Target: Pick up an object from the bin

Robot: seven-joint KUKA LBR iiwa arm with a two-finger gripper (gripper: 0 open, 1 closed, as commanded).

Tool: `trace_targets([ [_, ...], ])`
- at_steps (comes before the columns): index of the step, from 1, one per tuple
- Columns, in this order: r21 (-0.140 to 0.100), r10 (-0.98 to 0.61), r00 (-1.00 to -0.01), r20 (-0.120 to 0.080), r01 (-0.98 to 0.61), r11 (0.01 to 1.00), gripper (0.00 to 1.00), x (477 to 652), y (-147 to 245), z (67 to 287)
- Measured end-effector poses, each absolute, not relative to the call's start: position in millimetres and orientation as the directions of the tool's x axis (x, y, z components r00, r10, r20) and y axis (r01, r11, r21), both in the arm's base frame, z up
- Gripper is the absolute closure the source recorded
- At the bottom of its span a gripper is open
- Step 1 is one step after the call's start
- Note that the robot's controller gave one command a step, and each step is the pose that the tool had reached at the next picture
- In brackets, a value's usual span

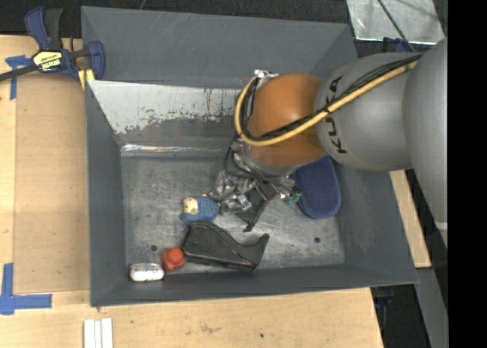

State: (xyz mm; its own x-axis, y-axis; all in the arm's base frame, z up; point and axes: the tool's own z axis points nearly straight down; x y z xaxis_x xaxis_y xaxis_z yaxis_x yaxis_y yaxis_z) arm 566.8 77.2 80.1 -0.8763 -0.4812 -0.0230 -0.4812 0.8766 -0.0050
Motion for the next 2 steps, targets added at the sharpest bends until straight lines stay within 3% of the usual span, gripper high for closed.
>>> trace_targets([
  [1,-0.007,-0.639,-0.769,-0.011,-0.639,0.769,1.0,565.8,66.1,260.7],
  [2,0.004,-0.661,-0.75,0.004,-0.661,0.75,1.0,557.2,64.5,166.1],
])
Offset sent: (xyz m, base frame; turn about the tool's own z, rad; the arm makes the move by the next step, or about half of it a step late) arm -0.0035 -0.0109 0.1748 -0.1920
